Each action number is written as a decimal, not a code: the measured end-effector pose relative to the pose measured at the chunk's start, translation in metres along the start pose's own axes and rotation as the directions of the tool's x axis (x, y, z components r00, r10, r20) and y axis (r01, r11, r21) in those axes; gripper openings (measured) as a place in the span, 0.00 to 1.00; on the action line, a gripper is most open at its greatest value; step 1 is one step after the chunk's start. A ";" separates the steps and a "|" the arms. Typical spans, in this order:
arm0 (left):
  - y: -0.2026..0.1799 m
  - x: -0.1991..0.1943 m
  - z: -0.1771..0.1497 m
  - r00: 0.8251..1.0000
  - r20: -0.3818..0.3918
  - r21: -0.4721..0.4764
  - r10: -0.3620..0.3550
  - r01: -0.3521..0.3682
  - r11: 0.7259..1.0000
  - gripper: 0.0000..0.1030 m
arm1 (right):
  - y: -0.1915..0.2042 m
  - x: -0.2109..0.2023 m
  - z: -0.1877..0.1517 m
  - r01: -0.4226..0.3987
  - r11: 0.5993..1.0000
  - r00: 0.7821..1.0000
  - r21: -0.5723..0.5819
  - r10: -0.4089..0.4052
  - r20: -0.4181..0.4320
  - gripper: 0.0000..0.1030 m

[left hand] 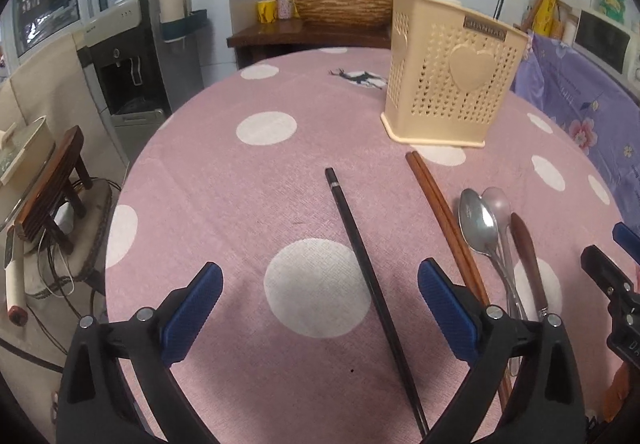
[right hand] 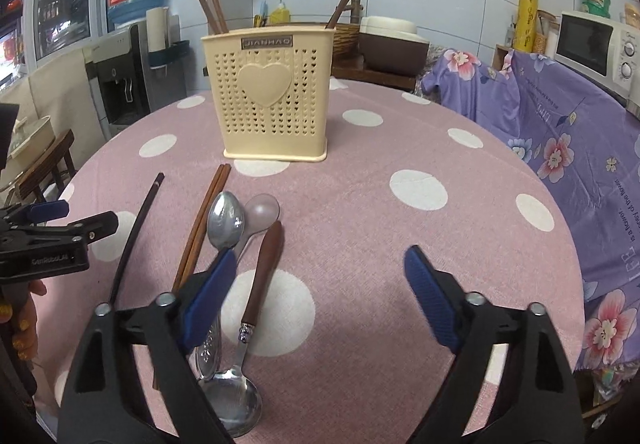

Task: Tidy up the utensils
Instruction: 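Grasp the brown-handled spoon by its handle with the right tool, then lift the spoon toward the holder with the right tool while the left tool grasps a black chopstick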

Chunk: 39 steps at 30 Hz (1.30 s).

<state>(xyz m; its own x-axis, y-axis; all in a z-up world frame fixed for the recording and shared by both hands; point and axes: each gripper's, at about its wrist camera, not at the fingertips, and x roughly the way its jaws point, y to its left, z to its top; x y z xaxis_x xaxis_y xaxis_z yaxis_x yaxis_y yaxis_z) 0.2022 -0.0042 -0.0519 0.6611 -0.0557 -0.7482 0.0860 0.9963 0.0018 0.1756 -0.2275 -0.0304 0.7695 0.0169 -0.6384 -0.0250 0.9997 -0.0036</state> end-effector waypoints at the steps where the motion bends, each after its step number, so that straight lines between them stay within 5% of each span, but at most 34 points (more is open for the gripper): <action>1: -0.001 0.001 0.000 1.000 0.003 0.007 0.004 -0.004 1.000 0.89 | 0.000 0.002 0.000 0.000 1.000 1.000 -0.003 0.000 -0.013 0.71; 6: -0.003 0.009 0.002 1.000 -0.023 0.015 0.017 -0.017 1.000 0.71 | 0.002 0.023 -0.001 -0.057 0.998 0.992 0.018 0.058 -0.115 0.52; 11: -0.002 0.009 0.001 1.000 -0.023 -0.007 0.007 -0.007 1.000 0.70 | 0.016 0.045 0.003 -0.114 0.992 0.973 0.058 0.124 -0.194 0.43; 19: 0.001 0.010 0.003 1.000 -0.017 -0.020 0.003 -0.003 1.000 0.70 | 0.030 0.070 0.010 -0.040 0.998 0.964 0.048 0.051 -0.261 0.29; 29: 0.001 0.013 0.006 1.000 -0.016 -0.029 -0.006 0.005 1.000 0.70 | 0.038 0.081 0.017 -0.010 1.000 0.964 0.024 0.016 -0.264 0.17; 33: 0.000 0.014 0.009 1.000 -0.017 -0.020 -0.011 0.011 1.000 0.69 | 0.028 0.078 0.018 -0.051 0.995 0.966 0.088 0.072 -0.250 0.16; 39: -0.003 0.029 0.019 0.998 -0.053 -0.025 -0.027 0.026 0.999 0.53 | 0.009 0.033 0.031 -0.086 0.987 0.991 0.133 0.099 -0.095 0.16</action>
<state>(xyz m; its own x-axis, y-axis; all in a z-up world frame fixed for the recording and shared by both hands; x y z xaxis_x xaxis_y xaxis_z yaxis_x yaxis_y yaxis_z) 0.2356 -0.0099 -0.0610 0.6183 -0.0792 -0.7820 0.0842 0.9959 -0.0343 0.2203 -0.2170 -0.0272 0.6994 0.1141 -0.7055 -0.0062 0.9881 0.1537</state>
